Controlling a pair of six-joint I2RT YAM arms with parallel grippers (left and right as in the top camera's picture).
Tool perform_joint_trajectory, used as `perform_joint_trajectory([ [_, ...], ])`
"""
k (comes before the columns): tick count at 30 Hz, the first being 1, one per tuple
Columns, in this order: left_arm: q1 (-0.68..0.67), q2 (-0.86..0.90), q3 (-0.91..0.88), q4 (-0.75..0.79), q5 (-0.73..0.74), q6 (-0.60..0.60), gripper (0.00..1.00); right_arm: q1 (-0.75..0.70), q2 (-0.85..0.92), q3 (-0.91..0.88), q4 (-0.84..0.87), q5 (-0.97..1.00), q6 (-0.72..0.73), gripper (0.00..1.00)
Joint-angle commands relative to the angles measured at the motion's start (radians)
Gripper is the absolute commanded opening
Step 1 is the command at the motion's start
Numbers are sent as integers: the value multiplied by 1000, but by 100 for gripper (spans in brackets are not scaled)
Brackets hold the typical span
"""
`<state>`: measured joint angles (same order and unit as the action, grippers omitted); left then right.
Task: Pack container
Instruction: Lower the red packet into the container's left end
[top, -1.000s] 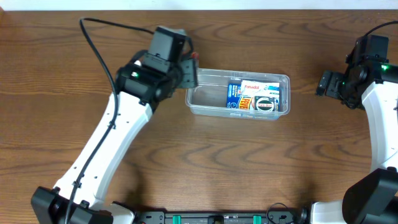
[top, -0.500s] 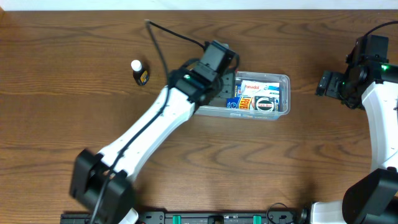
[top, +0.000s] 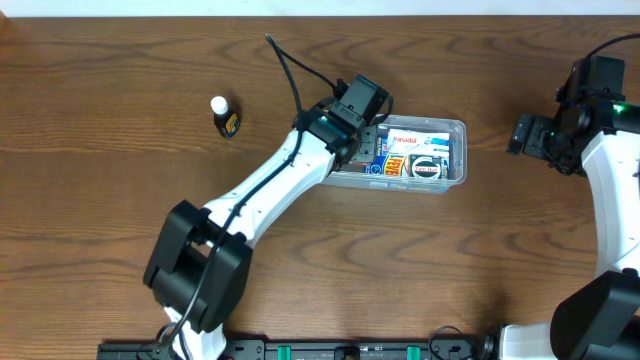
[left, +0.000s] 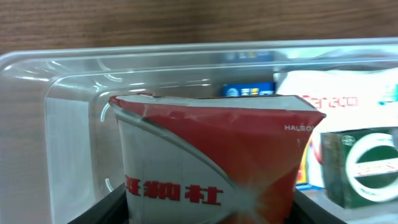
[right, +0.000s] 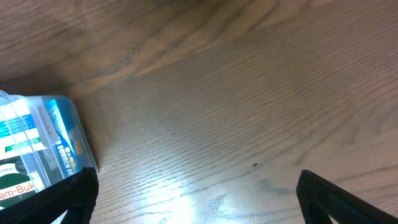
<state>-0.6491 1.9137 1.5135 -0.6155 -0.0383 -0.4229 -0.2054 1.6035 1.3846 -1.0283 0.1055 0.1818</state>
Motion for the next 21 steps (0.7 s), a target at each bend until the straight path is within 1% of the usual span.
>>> perform_joint_trajectory([
  [1, 4, 40, 16, 5, -60, -12, 59, -3, 3, 3, 0, 6, -7, 99],
  [15, 4, 134, 16, 38, -60, -13, 59, -3, 3, 3, 0, 6, -7, 99],
  [21, 4, 142, 16, 47, -61, -13, 59, -3, 3, 3, 0, 6, -7, 99],
])
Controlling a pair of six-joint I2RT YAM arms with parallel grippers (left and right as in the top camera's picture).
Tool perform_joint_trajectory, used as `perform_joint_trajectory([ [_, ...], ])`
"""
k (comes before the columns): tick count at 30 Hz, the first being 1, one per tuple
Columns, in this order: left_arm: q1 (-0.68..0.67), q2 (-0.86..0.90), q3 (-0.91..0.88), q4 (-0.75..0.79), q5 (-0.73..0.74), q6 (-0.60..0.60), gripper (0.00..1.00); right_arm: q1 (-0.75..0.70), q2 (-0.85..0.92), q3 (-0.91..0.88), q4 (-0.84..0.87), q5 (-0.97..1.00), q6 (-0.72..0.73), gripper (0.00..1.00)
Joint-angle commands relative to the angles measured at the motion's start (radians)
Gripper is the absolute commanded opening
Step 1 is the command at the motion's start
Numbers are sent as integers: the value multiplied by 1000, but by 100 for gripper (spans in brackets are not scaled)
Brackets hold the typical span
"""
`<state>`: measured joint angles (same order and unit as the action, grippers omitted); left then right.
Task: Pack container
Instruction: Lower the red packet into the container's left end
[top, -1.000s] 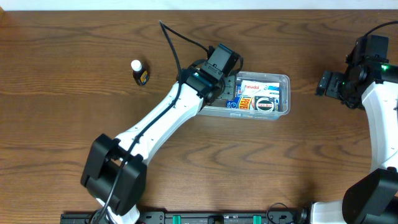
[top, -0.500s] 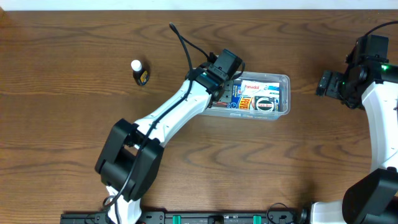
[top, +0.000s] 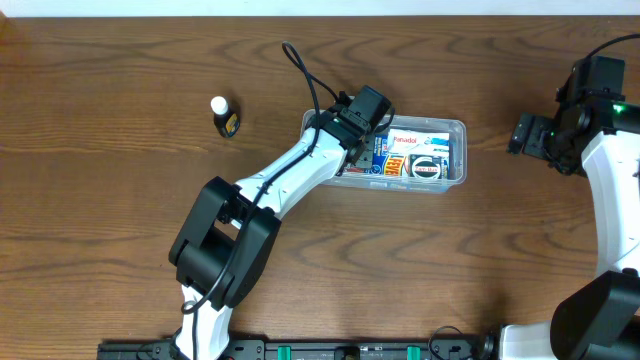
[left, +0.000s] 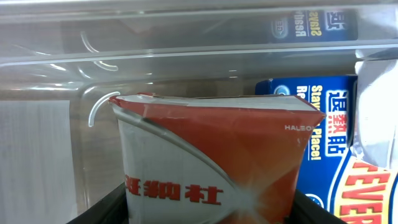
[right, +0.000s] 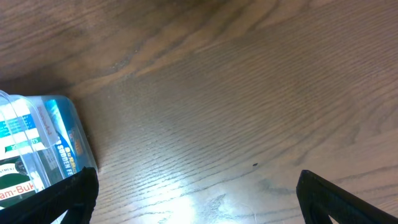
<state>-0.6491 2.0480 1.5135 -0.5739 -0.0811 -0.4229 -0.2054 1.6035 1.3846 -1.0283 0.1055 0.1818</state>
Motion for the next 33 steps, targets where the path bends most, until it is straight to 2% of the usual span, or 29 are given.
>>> perform_joint_trajectory([
  [1, 4, 8, 16, 5, -18, -13, 60, -3, 3, 3, 0, 6, -7, 99],
  [18, 4, 8, 13, 4, -25, -13, 61, -3, 3, 3, 0, 6, -7, 99],
  [19, 4, 8, 13, 3, -25, -13, 77, -3, 3, 3, 0, 6, -7, 99],
  [21, 4, 8, 13, 3, -25, -13, 80, -3, 3, 3, 0, 6, -7, 99],
  [33, 4, 8, 13, 4, -25, -13, 77, -3, 3, 3, 0, 6, -7, 99],
])
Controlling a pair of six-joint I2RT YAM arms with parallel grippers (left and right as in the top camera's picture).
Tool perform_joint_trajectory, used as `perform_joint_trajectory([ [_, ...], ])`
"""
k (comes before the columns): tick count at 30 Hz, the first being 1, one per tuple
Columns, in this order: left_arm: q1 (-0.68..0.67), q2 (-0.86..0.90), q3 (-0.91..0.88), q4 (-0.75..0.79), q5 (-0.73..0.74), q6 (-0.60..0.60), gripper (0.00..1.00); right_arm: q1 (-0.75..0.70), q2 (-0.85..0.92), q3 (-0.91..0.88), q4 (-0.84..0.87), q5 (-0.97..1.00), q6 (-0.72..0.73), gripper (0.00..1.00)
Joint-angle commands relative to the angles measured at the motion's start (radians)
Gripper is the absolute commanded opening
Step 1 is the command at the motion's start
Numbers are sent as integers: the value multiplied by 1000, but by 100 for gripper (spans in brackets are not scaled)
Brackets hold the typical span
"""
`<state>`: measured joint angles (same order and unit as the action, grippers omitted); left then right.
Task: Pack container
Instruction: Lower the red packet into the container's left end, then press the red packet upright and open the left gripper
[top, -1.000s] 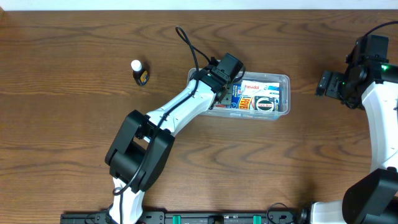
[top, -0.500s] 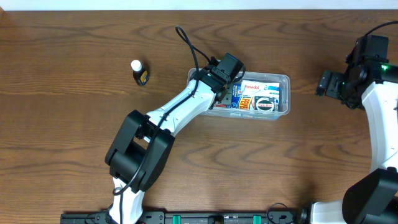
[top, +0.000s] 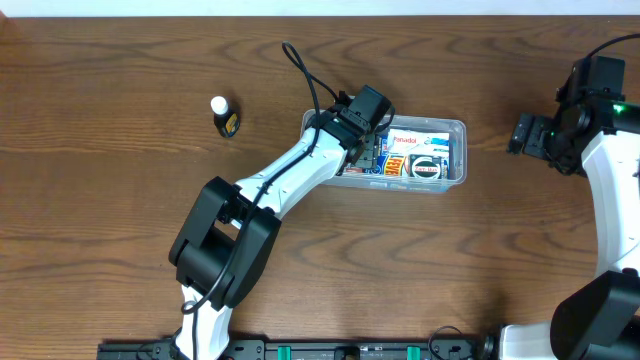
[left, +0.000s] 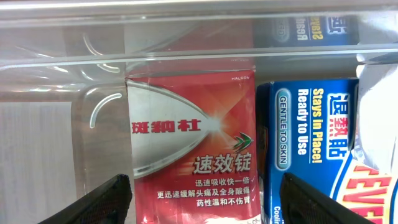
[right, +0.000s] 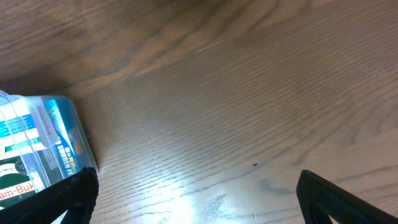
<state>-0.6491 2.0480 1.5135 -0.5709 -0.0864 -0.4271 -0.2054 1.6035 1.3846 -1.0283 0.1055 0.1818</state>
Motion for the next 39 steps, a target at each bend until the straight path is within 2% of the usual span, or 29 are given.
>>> perform_joint_trajectory([
  [1, 4, 8, 13, 2, -19, -9, 77, -3, 3, 3, 0, 6, -7, 99],
  [7, 4, 8, 13, 5, -66, -8, 77, -3, 3, 3, 0, 6, -7, 99],
  [9, 4, 10, 13, 5, -86, -8, 74, -3, 3, 3, -1, 6, -7, 99],
  [10, 4, 12, 13, 5, -92, -8, 66, -3, 3, 3, 0, 6, -7, 99],
  [12, 5, 16, 13, 8, -91, -8, 56, -3, 3, 3, 0, 6, -7, 99],
  [16, 14, 31, 13, 9, -91, -8, 28, -3, 3, 3, 0, 6, -7, 99],
  [18, 23, 39, 13, 8, -91, -8, 19, -3, 3, 3, -1, 6, -7, 99],
  [22, 44, 51, 12, 8, -91, -8, 19, -3, 3, 3, 0, 6, -7, 99],
  [23, 51, 51, 11, 8, -91, -8, 15, -3, 3, 3, 0, 6, -7, 99],
  [27, 75, 51, 10, 8, -90, -8, 12, -3, 3, 3, 0, 6, -7, 99],
  [39, 82, 51, 9, 5, -80, -8, 10, -3, 3, 3, 0, 6, -7, 99],
])
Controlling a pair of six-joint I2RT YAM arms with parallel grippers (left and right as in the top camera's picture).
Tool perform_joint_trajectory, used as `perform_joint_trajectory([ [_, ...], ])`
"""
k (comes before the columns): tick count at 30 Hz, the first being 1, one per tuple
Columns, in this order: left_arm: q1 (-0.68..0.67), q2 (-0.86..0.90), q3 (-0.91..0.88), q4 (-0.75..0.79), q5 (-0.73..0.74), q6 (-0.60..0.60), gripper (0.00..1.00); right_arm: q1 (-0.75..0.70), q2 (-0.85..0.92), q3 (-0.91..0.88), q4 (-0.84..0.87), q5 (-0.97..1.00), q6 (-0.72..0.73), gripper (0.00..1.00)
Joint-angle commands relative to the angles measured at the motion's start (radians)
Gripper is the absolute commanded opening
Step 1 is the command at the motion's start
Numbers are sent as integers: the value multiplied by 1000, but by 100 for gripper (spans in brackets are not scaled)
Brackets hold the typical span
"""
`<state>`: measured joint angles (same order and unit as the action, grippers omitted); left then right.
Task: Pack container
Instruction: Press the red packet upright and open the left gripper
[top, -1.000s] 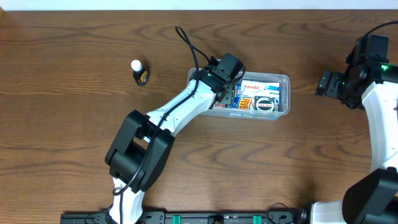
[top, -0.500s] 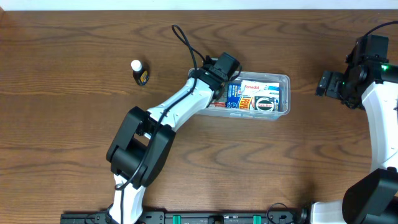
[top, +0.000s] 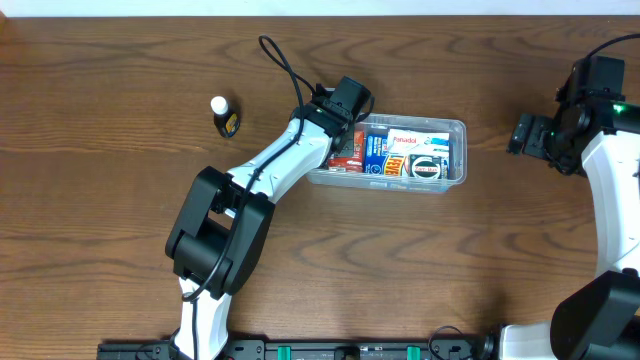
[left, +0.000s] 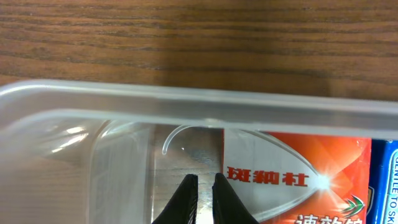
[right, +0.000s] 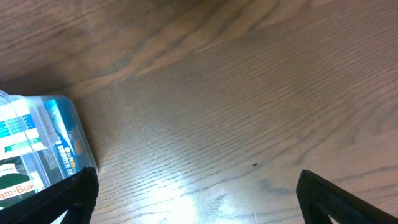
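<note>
The clear plastic container (top: 455, 125) lies at mid table, its left rim (left: 124, 99) close under the left wrist camera. A red medicine box (left: 298, 180) lies flat in its left end (top: 347, 152), next to a blue box (top: 376, 150) and other packs. My left gripper (left: 202, 186) is shut with nothing in it, over the container floor just left of the red box (top: 338, 118). Out at the far right, my right gripper (right: 196, 199) hangs open above bare table (top: 525, 133).
A small dark bottle with a white cap (top: 222, 115) lies on the wooden table left of the container. In the right wrist view the container's right corner (right: 43, 143) shows at the left edge.
My left gripper was open over the red box lying in the container. Now it is shut and stands further left, at the container's left wall. The right arm has not moved.
My left gripper held the red box over the container's left end. Then it held the box lower, inside, beside the blue box. Then it was open and the box lay flat in the container. Now it is shut on nothing, at the left end.
</note>
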<state>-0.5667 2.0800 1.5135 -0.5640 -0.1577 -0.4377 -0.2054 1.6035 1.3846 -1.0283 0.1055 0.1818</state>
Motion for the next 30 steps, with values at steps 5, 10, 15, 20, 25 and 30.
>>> perform_joint_trajectory([
  [5, 0, 19, 2, -2, -8, 2, 7, -3, 3, 3, 0, 6, -7, 99],
  [10, 0, 19, -6, -3, -8, 2, 7, -3, 3, 3, 0, 6, -7, 99],
  [15, -2, 19, -6, -2, 1, 2, 7, -3, 3, 3, 0, 6, -7, 99],
  [20, -1, 19, -6, 10, 95, 3, 7, -3, 3, 3, 0, 6, -7, 99],
  [25, -1, 19, -6, 16, 106, 8, 7, -3, 3, 3, 0, 6, -7, 99],
  [30, -1, 18, 1, 16, 104, 56, 8, -3, 3, 3, 0, 6, -7, 99],
])
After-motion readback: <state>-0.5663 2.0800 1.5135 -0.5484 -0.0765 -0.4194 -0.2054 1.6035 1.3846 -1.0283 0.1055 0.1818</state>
